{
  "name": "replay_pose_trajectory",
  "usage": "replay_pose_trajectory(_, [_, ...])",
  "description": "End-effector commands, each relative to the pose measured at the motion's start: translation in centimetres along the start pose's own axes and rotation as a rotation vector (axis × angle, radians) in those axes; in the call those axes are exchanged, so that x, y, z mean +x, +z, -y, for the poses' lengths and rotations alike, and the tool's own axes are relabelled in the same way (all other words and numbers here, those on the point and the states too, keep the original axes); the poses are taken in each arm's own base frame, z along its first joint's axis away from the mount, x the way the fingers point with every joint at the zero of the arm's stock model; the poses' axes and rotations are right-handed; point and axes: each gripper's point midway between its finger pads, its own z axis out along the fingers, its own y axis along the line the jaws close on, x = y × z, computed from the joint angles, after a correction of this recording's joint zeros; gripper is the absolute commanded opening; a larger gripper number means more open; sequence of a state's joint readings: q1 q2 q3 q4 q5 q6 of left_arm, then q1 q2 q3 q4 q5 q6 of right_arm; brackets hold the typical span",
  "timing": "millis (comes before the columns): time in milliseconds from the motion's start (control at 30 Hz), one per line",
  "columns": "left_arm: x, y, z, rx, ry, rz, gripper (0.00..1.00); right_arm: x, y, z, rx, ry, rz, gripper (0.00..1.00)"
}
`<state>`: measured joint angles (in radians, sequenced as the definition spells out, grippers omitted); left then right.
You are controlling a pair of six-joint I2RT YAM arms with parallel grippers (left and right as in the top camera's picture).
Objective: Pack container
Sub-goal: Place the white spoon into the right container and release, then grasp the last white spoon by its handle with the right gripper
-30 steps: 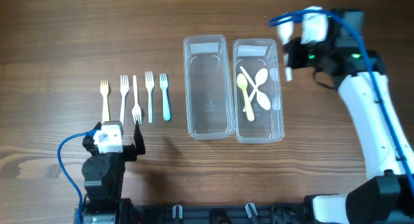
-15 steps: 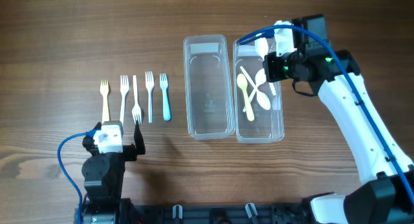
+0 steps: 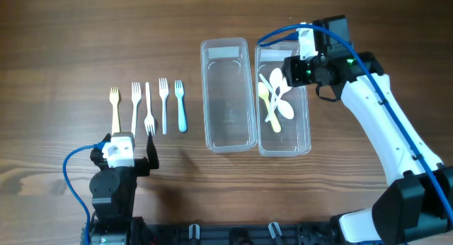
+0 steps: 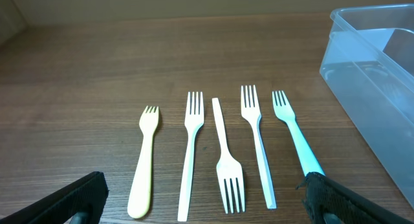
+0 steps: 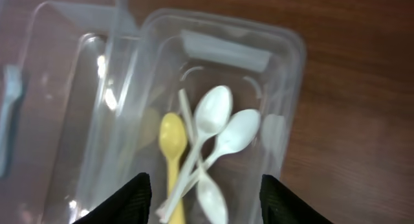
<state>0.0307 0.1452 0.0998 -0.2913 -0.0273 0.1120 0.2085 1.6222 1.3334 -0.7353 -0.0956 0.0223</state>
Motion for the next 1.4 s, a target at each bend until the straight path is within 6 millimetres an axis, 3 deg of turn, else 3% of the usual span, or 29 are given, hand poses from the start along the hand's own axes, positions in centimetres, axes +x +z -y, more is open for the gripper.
replay_pose_trajectory(0, [0.4,0.1,0.4,0.021,0.017,-0.006,1.00,-0.1,-0.6,5.5,0.206,0.056,-0.001,0.54])
replay_pose_trajectory(100, [0.3,0.1,0.4,0.021,0.017,-0.005,1.00,1.2,-1.5,9.6,0.281,0.136,-0.040,0.54])
replay_pose_trajectory(200, [0.3,0.1,0.4,0.021,0.017,-0.005,1.00,4.0,-3.0,15.1,0.365,0.258,-0.104,0.54])
replay_pose_trajectory(367, [0.4,0.1,0.4,0.021,0.017,-0.006,1.00,8.5,-5.6,22.2,0.444,0.354,-0.185,0.54])
replay_pose_trajectory(533, [0.3,0.1,0.4,0.021,0.017,-0.005,1.00,11.3,-6.3,26.0,0.456,0.393,-0.210,0.53])
replay_pose_trajectory(633, [0.4,0.1,0.4,0.021,0.017,-0.006,1.00,12.4,-5.0,27.1,0.430,0.404,-0.238,0.53])
replay_pose_trajectory(900, [0.4,0.1,0.4,0.021,0.017,-0.006,1.00,15.2,1.2,29.1,0.352,0.365,-0.333,0.53])
replay_pose_trajectory(1067, [0.3,0.1,0.4,0.021,0.017,-0.005,1.00,14.7,3.6,29.6,0.306,0.314,-0.293,0.54])
replay_pose_trajectory(1367, [0.4,0.1,0.4,0.021,0.017,-0.006,1.00,12.3,4.7,30.7,0.304,0.248,-0.184,0.52])
